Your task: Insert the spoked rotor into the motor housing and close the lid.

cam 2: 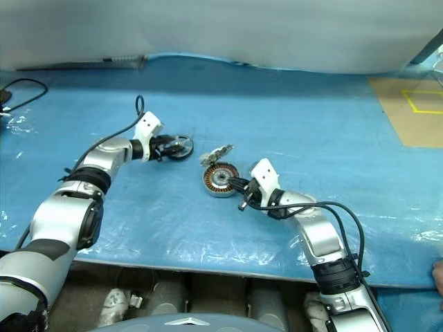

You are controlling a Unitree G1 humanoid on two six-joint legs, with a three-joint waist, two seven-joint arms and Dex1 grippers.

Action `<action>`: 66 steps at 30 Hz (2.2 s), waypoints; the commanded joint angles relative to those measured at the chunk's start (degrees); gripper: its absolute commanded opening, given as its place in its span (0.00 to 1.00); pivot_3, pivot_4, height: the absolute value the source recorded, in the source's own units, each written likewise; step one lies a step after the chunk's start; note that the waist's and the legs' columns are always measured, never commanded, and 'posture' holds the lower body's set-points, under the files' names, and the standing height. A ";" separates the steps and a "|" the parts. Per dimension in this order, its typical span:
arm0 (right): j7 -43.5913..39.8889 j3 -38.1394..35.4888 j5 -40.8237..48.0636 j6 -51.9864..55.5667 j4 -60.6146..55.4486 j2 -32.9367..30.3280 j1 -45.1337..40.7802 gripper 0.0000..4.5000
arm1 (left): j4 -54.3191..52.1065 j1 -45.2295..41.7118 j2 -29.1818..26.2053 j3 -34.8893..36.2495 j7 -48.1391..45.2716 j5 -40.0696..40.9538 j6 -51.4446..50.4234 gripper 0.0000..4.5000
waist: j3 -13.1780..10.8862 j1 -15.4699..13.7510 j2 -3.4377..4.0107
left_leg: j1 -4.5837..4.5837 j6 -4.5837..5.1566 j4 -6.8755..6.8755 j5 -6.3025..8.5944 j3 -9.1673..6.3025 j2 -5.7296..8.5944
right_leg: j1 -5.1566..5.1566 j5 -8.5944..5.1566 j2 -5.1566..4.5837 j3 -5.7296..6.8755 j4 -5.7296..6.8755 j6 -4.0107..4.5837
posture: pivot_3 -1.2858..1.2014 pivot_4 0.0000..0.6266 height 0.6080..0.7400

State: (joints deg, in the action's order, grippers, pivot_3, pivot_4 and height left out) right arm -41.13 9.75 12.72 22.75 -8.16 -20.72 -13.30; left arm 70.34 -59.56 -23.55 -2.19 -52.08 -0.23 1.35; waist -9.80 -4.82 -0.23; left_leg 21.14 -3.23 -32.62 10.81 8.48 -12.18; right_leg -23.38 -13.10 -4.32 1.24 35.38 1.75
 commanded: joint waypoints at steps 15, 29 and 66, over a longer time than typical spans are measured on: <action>0.23 0.67 -0.42 -1.11 -0.37 1.02 -1.87 0.00 | 0.09 0.32 -2.16 -5.50 -1.63 -7.62 -2.63 0.59 | 0.00 -0.45 0.00 | -0.17 -0.01 0.09 0.00 0.01 0.00 | 0.13 -0.01 -0.01 -0.02 -0.05 0.01 | 0.52 0.24 1.00; 0.93 0.48 -0.83 -1.24 -0.52 1.44 -1.68 0.00 | 0.50 -0.48 -2.39 -6.82 -2.25 -9.71 -4.00 0.30 | 0.13 -0.61 0.22 | -0.44 -0.01 0.32 0.00 0.03 0.10 | 0.36 -0.01 -0.07 -0.03 -0.29 -0.01 | 0.52 0.24 1.00; -3.41 -9.40 3.39 -21.92 2.25 -0.45 15.89 0.00 | -77.63 21.87 -6.18 -14.81 -22.25 17.55 -40.78 0.30 | 0.02 0.16 0.11 | -0.02 0.01 0.91 -0.02 0.23 0.08 | -0.15 -0.04 -0.04 0.03 -0.69 0.05 | 0.52 0.24 1.00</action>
State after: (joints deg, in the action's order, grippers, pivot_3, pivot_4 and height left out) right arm -44.13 0.23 15.82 2.56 -5.20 -21.11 2.40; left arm -5.51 -36.03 -30.36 -15.65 -75.90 18.40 -40.87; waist -9.78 -4.66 -0.12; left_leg 21.14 -3.22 -31.74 10.79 8.71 -12.09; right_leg -23.53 -13.14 -4.36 1.27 34.69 1.80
